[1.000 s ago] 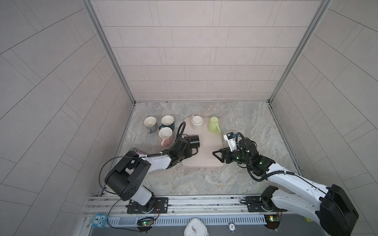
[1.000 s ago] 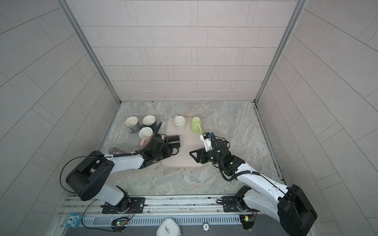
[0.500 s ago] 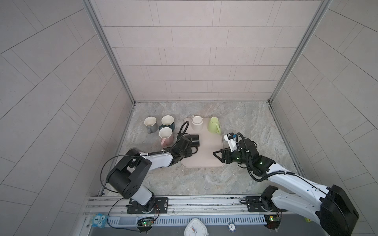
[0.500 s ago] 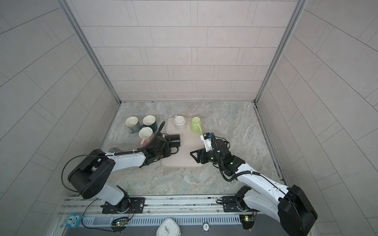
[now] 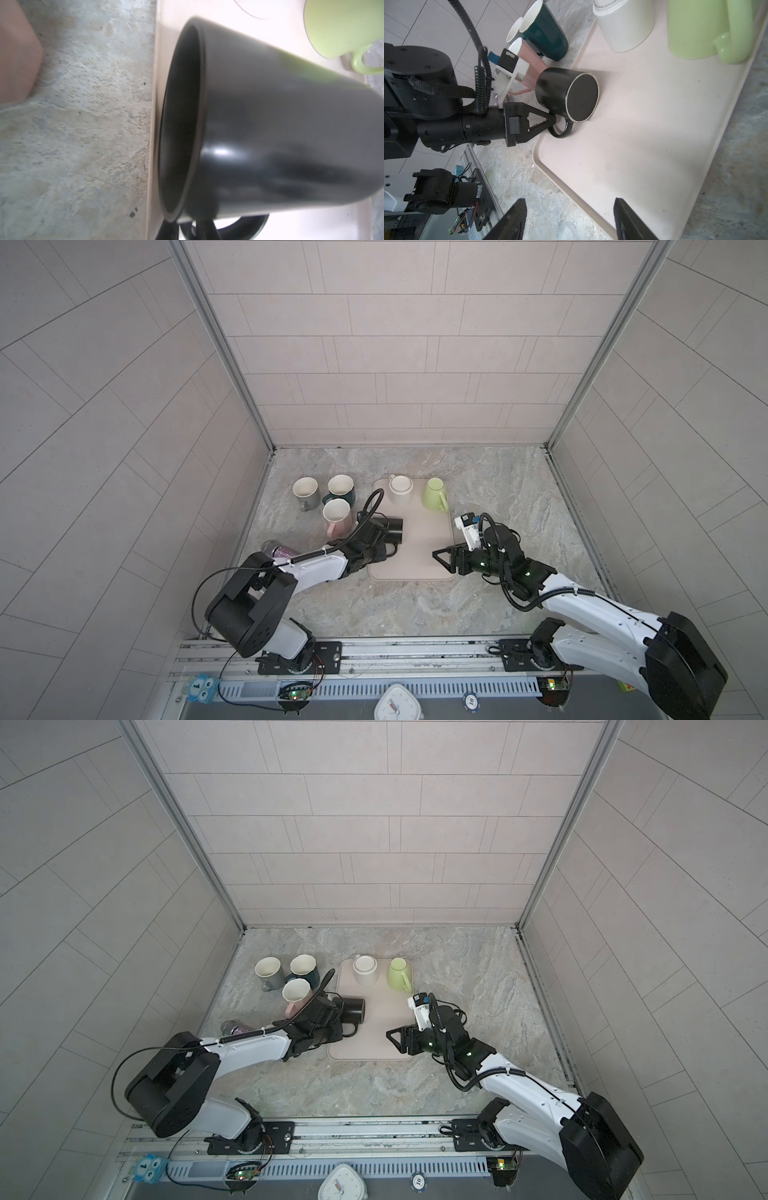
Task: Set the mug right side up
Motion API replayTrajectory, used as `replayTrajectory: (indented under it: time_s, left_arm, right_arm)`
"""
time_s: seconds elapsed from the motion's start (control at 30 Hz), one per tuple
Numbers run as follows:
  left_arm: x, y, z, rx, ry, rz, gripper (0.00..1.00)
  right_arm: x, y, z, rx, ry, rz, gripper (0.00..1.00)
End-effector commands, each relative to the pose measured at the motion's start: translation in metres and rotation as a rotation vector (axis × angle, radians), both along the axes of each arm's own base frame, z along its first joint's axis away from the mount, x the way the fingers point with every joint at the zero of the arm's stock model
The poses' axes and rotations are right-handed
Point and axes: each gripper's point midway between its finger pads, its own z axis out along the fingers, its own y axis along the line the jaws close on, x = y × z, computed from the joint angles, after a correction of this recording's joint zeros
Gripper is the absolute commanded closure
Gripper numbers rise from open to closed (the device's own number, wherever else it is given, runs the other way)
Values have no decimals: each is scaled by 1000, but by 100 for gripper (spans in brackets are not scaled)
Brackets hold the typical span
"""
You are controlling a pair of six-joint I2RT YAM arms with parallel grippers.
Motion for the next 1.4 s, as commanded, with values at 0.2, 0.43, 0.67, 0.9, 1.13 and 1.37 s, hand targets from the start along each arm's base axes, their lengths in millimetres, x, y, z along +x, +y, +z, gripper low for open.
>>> replayTrajectory:
  time_s: [0.2, 0.43, 0.67, 0.9, 1.13, 1.37]
  left_arm:
    - [21, -18, 48, -102, -108, 12, 100]
    - [21, -25, 64, -130, -144, 0, 100]
    - [19, -32, 81, -145, -181, -16, 100]
    - [17, -33, 78, -138, -171, -20, 100]
    - [11, -29, 74, -124, -153, -29, 100]
    - [-8, 4, 76, -41, -181, -34, 65]
  right_arm:
    - [1, 11, -2, 65, 40, -15, 32]
    - [0, 23, -2, 91, 55, -12, 32]
    - [-1, 30, -10, 73, 83, -4, 32]
    - [2, 30, -11, 57, 77, -10, 32]
    - [0, 29, -14, -6, 72, 23, 31]
    - [-9, 25, -12, -68, 67, 85, 29]
